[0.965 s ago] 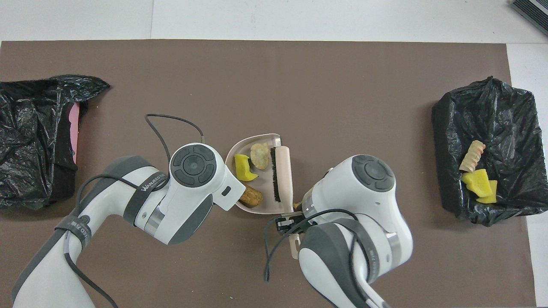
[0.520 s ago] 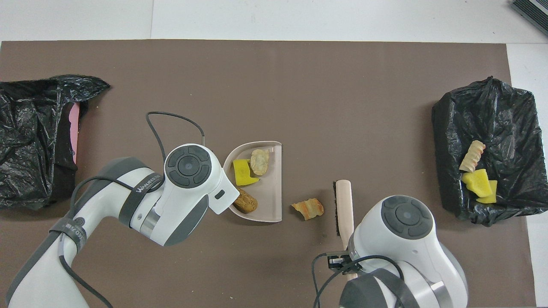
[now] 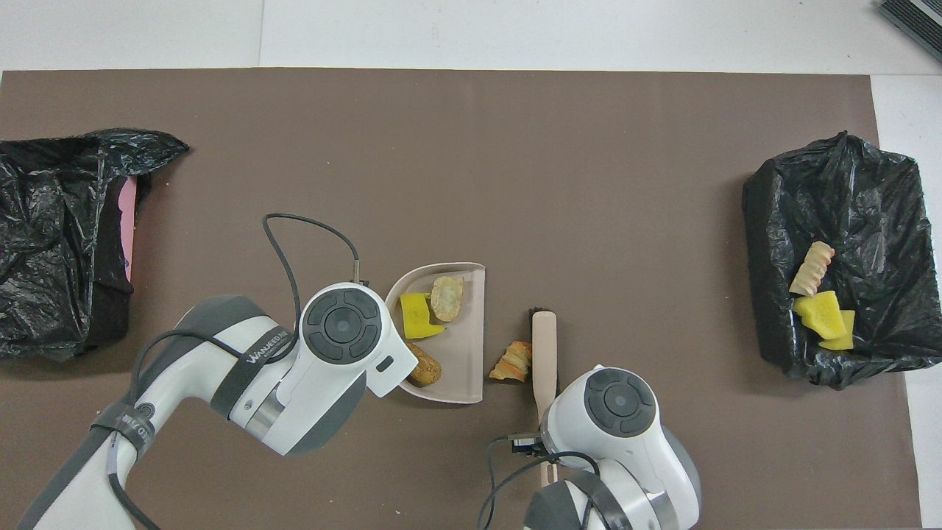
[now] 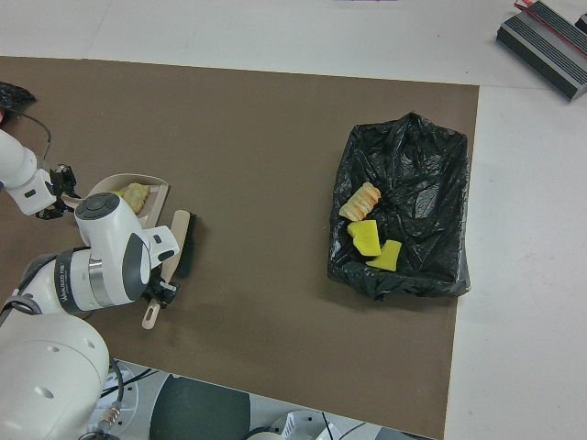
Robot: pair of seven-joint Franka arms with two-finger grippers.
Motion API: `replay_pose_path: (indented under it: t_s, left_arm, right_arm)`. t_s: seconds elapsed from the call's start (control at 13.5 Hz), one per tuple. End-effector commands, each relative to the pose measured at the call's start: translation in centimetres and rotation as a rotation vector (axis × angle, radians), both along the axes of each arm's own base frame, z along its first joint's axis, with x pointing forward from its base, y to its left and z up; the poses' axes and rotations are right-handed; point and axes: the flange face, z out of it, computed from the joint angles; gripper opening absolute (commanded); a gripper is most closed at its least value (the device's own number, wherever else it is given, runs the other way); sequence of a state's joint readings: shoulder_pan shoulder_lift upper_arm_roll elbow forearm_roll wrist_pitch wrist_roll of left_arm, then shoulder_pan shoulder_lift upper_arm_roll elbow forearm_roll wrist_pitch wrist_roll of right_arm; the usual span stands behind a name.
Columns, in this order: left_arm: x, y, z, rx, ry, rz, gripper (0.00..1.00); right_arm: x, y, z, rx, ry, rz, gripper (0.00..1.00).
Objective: Sweep and dump trash in bin
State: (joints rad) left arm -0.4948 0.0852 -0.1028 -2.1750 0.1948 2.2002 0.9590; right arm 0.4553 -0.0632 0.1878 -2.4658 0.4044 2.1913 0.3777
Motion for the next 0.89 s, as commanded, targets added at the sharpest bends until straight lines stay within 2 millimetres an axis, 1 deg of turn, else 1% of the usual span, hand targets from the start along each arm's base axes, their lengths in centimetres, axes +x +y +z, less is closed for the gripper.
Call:
replay_pose_path:
  t_s: [0.0,0.07,0.15,0.22,0.3,0.37,0.45,0.52,0.67,0.74,0.82]
  left_arm:
    - [-1.0,1.0,-0.4,0.029,-0.002,0.011,0.0]
    - [-1.0,1.2,-0.6,0.029,0.0,0.014,0.0]
    - [-1.0,1.3,-0.7,0.027,-0.001,0.017,0.0]
    - [-0.6,1.8,-0.7,0.024,-0.003,0.026,0.0]
    - [-0.3,2.1,-0.7,0.023,-0.004,0.03,0.0]
    - [-0.2,2.3,-0.7,0.025,0.0,0.023,0.0]
    - [0.1,2.7,-0.7,0.028,0.004,0.026,0.0]
    - [0.6,3.5,-0.7,0.03,0.009,0.028,0.0]
    - [1.0,3.9,-0.5,0.027,0.016,-0.013,0.0]
    - [1.7,4.8,-0.3,0.023,0.017,-0.01,0.0]
    - [2.0,5.4,0.0,0.022,0.021,-0.014,0.0]
  right_arm:
    - [2.0,4.1,1.6,0.172,0.019,-0.03,0.0]
    - [2.5,5.4,2.2,0.221,0.028,-0.05,0.0]
    - [2.5,6.9,3.1,0.263,0.033,-0.064,0.0]
    - [3.0,7.5,4.2,0.276,0.022,-0.069,0.0]
    - [3.3,7.1,5.1,0.276,0.017,-0.063,0.0]
    - [3.0,6.4,6.2,0.26,0.012,-0.039,0.0]
    - [2.6,5.7,7.2,0.203,0.008,-0.008,0.0]
    - [2.7,4.2,8.5,0.117,-0.007,-0.007,0.0]
    - [1.3,2.5,11.0,-0.041,-0.002,0.019,0.0]
    - [0.1,1.8,12.0,-0.106,0.015,0.035,0.0]
    - [-1.4,1.3,12.6,-0.18,0.033,0.055,0.0]
